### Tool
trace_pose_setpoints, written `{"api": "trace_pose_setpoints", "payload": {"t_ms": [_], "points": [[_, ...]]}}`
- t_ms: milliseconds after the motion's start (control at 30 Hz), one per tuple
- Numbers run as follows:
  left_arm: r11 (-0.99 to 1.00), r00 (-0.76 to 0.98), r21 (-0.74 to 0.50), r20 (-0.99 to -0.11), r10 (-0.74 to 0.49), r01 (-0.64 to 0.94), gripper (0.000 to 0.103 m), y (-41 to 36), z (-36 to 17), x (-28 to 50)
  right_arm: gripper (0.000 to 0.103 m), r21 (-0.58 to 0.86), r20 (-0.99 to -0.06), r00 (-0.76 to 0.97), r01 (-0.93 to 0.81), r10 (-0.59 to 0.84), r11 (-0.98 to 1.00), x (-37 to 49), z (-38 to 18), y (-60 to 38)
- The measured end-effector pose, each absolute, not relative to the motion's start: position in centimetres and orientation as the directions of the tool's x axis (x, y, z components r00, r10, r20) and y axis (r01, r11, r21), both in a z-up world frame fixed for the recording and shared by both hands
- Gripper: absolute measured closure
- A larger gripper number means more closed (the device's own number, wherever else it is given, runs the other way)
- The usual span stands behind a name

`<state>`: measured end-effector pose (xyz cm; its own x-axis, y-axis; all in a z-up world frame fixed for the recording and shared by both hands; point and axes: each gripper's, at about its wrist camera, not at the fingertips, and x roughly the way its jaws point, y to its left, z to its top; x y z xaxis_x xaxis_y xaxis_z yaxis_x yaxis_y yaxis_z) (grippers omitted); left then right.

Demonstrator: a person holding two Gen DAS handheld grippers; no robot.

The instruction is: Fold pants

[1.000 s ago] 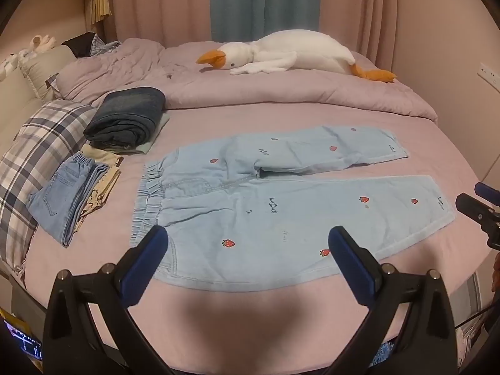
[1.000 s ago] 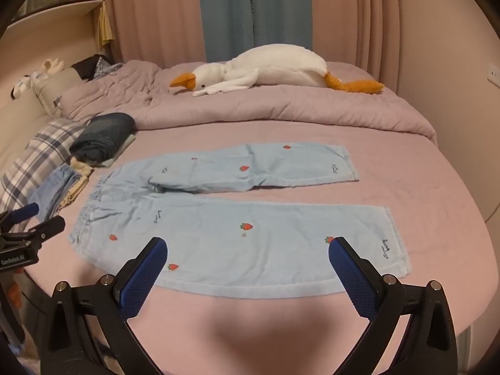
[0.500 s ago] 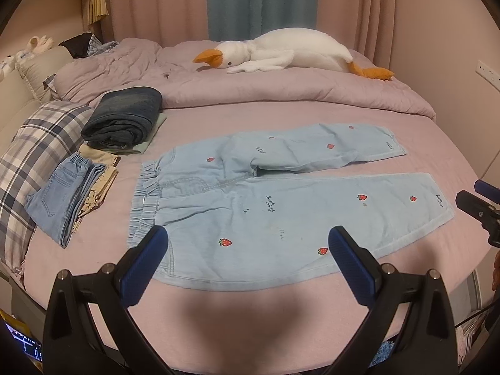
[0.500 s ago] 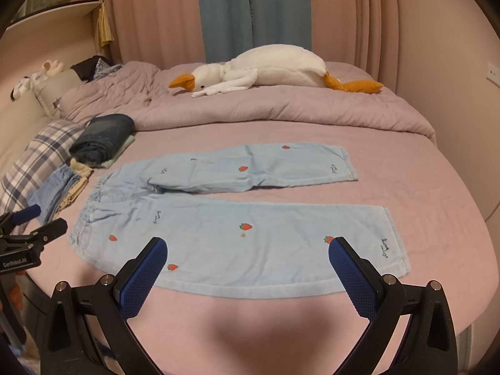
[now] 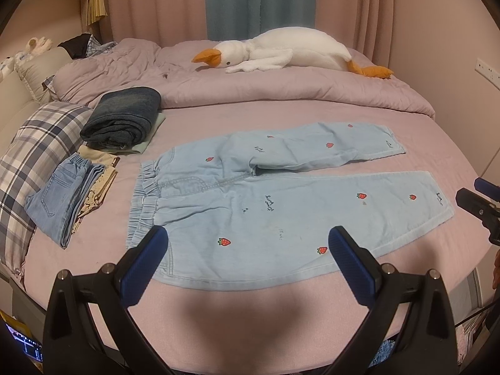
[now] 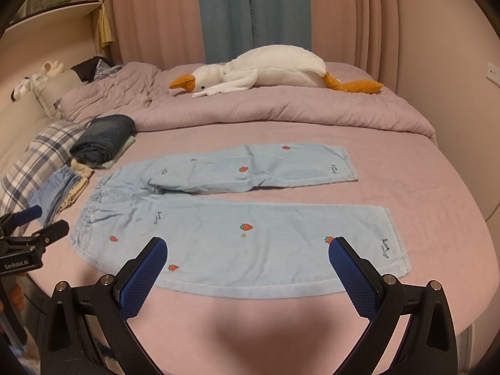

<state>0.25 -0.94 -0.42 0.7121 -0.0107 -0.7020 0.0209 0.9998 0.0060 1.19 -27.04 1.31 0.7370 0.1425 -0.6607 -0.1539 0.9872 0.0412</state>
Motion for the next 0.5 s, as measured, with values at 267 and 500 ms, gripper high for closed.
{"api": "trace_pose_setpoints", "payload": {"t_ms": [267, 500], "points": [[1.0, 0.717, 0.006, -0.697, -0.009, 0.019, 0.0, -0.89, -0.34, 0.25, 0.001, 0.043, -0.661, 0.736, -0.153, 0.143, 0.987, 1.12, 1.24, -26.94], [1.0, 0.719, 0.002, -0.695, -0.013, 0.019, 0.0, -0.96, -0.36, 0.27, 0.001, 0.043, -0.663, 0.735, -0.153, 0.143, 0.987, 1.12, 1.28, -26.93]]}}
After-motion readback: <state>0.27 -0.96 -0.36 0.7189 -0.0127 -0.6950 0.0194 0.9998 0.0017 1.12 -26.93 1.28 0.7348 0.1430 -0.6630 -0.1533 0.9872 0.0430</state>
